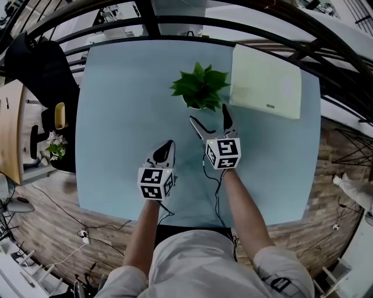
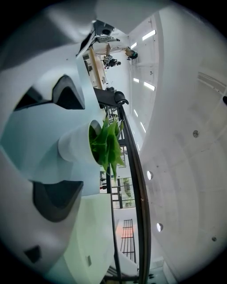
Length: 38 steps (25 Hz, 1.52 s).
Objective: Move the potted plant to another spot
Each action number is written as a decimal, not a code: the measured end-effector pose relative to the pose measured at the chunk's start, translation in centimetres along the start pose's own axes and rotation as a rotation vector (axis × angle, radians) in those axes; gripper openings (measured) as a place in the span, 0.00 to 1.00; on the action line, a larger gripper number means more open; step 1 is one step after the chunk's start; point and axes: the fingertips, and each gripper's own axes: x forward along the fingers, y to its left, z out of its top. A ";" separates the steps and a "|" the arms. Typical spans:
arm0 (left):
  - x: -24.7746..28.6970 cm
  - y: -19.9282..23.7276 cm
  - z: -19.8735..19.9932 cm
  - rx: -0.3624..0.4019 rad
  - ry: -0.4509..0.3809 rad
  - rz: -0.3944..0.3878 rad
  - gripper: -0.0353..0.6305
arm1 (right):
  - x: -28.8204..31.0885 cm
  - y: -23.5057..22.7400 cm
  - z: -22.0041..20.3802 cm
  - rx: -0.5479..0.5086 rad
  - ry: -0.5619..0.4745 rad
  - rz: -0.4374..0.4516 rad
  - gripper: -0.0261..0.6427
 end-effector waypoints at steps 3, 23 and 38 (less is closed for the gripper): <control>-0.1 -1.3 0.0 0.004 -0.005 -0.021 0.07 | -2.1 -0.4 -1.2 -0.006 0.038 -0.022 0.69; -2.8 -7.7 -0.6 0.045 -0.032 -0.139 0.07 | -15.1 -0.2 0.4 -0.469 0.032 -0.258 0.04; -6.0 -12.6 1.2 0.150 -0.100 -0.151 0.07 | -21.8 0.6 1.7 -0.228 0.041 -0.178 0.04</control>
